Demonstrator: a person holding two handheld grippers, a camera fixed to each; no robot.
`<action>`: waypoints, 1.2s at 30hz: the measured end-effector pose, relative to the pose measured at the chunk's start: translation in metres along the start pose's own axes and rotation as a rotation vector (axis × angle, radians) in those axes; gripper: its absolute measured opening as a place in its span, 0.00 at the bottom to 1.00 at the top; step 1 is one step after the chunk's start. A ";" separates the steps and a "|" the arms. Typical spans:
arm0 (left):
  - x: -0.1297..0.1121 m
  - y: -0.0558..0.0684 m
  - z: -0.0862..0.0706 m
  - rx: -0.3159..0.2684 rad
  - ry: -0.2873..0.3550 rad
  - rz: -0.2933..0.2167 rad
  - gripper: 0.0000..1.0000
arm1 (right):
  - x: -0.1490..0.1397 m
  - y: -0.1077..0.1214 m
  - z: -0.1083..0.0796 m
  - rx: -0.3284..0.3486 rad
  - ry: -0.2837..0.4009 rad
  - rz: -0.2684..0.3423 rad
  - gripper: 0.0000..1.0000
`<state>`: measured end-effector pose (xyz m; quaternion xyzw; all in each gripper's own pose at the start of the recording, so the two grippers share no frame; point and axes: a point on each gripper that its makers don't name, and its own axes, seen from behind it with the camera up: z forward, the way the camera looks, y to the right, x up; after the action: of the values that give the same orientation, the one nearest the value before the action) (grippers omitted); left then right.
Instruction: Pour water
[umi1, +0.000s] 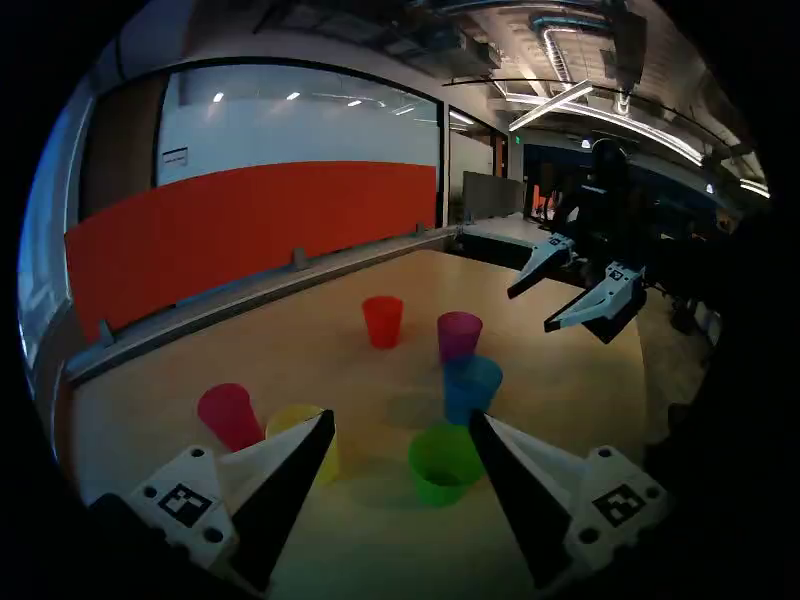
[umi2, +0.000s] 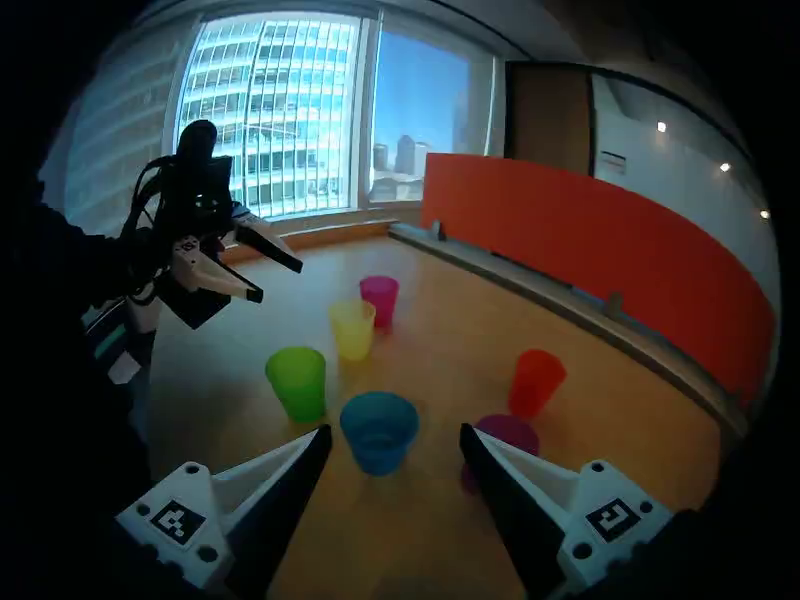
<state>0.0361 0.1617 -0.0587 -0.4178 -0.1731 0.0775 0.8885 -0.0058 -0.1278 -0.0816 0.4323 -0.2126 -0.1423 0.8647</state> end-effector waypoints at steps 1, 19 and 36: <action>-0.001 0.000 0.001 -0.002 -0.001 -0.002 1.00 | -0.002 -0.001 0.002 0.003 -0.005 0.000 0.99; -0.015 0.003 0.007 -0.016 -0.013 -0.003 1.00 | -0.035 -0.009 0.033 0.032 -0.063 -0.004 0.99; -0.023 0.005 0.008 -0.020 -0.023 -0.003 1.00 | -0.046 -0.017 0.075 0.061 -0.087 -0.008 0.99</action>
<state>0.0120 0.1639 -0.0638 -0.4254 -0.1845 0.0791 0.8825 -0.0840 -0.1694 -0.0658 0.4526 -0.2524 -0.1576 0.8406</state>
